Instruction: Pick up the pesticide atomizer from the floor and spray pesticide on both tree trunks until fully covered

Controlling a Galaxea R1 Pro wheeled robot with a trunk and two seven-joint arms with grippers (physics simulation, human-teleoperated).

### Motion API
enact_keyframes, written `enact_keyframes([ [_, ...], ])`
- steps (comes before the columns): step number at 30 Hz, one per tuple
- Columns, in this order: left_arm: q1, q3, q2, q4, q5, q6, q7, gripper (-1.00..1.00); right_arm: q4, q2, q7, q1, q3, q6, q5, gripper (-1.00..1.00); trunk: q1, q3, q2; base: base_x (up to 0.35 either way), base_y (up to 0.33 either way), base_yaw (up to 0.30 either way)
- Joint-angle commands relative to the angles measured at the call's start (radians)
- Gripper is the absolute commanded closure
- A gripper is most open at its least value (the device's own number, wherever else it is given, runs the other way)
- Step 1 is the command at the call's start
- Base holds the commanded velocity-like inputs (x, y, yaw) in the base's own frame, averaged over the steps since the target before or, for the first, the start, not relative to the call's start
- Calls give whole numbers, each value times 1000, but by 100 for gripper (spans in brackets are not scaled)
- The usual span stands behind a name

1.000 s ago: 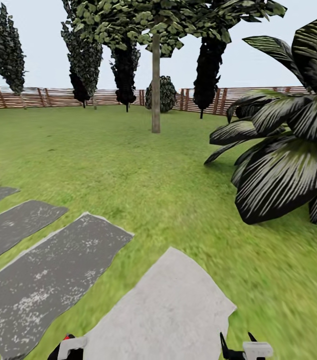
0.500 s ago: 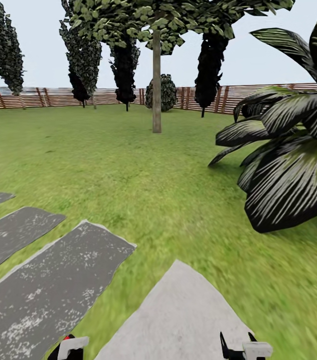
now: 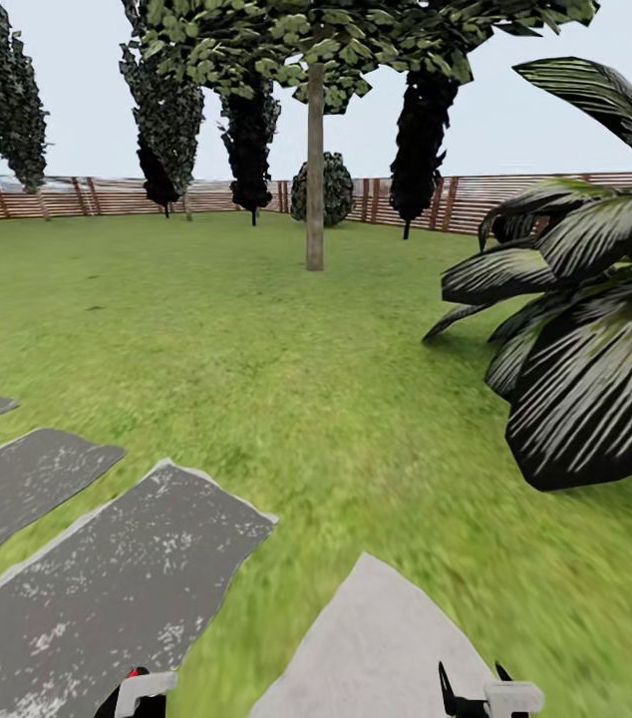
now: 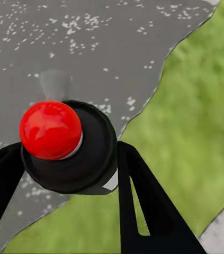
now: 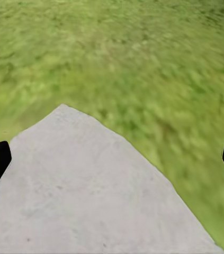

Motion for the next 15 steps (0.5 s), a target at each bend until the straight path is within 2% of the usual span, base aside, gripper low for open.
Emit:
enact_keyframes([
  [1, 0, 0, 0, 0, 0, 0, 0, 100, 0, 0, 0, 0, 0, 0, 0, -100, 0, 0, 0, 338, 59, 0],
  [15, 0, 0, 0, 0, 0, 0, 0, 100, -1, 0, 0, 0, 0, 0, -1, -100, 0, 0, 0, 338, 7, 0],
])
